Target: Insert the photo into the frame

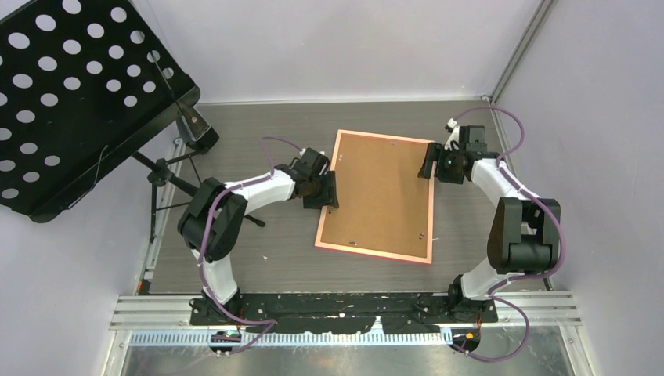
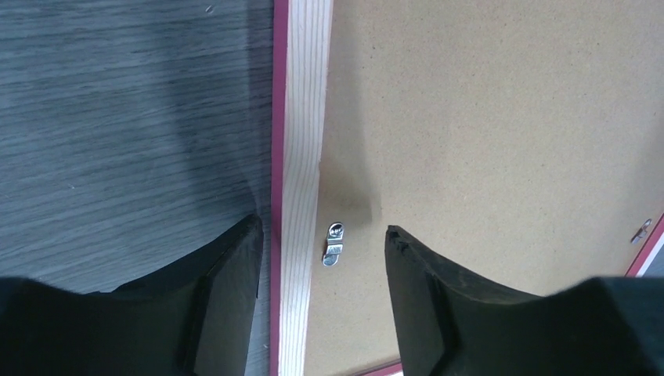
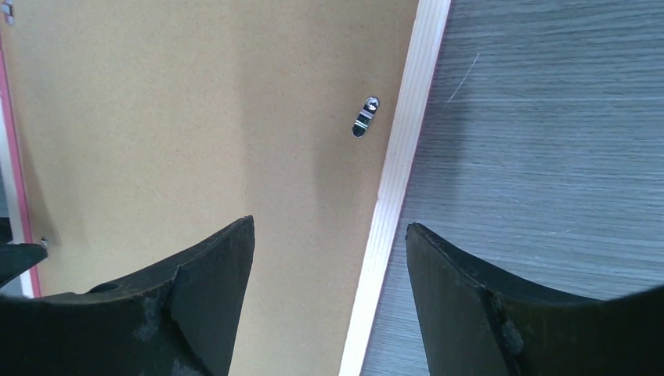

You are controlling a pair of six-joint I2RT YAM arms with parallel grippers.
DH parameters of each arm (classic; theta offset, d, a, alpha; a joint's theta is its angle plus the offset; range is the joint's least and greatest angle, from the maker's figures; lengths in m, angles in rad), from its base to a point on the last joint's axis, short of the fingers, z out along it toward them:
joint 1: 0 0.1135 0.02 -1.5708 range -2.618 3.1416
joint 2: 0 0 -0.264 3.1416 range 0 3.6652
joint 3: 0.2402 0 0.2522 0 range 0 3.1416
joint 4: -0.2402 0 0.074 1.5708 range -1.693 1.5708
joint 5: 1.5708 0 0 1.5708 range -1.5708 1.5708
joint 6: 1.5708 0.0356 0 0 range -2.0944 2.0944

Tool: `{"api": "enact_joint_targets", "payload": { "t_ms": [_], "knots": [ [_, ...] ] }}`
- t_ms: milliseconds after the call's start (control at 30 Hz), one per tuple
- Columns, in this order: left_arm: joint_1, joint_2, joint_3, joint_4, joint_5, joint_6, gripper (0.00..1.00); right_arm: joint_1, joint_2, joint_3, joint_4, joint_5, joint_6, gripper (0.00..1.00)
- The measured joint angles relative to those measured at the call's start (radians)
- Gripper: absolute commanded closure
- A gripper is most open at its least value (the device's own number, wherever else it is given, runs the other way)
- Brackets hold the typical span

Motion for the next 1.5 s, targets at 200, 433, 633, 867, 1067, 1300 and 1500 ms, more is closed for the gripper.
{"api": "enact_joint_targets", "payload": {
  "t_ms": [200, 433, 633, 867, 1067, 1300, 1500],
  "knots": [
    [0.000, -0.002, 0.000, 0.000, 0.000, 0.000, 0.19, 0.011, -0.003, 0.001, -0.009, 0.030, -0.033, 0.23],
    [0.000, -0.013, 0.000, -0.001, 0.003, -0.003, 0.04, 0.019, 0.005, 0.000, 0.007, 0.058, -0.052, 0.25],
    [0.000, -0.026, 0.000, -0.007, 0.022, -0.014, 0.05, 0.019, 0.084, -0.002, 0.039, 0.070, -0.062, 0.25],
    [0.000, -0.026, 0.005, -0.019, 0.045, -0.010, 0.11, 0.019, 0.135, -0.003, 0.045, 0.077, -0.072, 0.36],
    [0.007, -0.026, 0.011, -0.031, 0.070, 0.008, 0.13, 0.019, 0.149, -0.003, 0.046, 0.084, -0.087, 0.51],
    [0.042, -0.026, 0.011, -0.042, 0.089, 0.037, 0.14, 0.017, 0.165, -0.003, 0.052, 0.094, -0.095, 0.71],
    [0.091, -0.061, 0.011, -0.066, 0.095, 0.086, 0.14, 0.012, 0.163, -0.003, 0.056, 0.101, -0.101, 0.90]
  ]
}}
